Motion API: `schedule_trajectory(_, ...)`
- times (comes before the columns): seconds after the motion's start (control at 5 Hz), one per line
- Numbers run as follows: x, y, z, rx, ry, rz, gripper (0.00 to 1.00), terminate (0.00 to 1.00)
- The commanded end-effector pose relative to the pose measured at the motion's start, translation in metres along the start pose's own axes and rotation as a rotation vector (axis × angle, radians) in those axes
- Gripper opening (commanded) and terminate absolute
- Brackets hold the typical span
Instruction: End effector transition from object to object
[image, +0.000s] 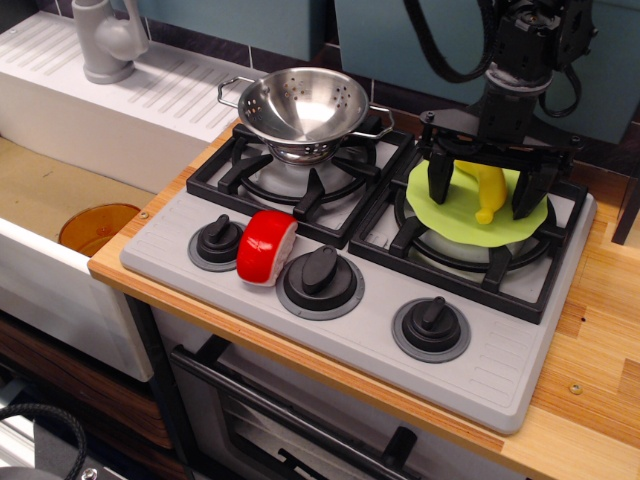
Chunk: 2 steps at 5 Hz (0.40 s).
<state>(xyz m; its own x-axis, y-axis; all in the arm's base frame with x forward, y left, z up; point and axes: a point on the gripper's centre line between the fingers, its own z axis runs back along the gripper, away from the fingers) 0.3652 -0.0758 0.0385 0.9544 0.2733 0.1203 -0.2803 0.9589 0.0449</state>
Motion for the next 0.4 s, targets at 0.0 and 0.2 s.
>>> schedule_trajectory(0.0, 0.0, 0.0, 0.0, 0.0, 0.0, 0.0, 1.0, 0.0)
schedule_trajectory(0.2, -0.002, -0.002, 0.018, 0.021, 0.014, 0.002, 1.0, 0.0)
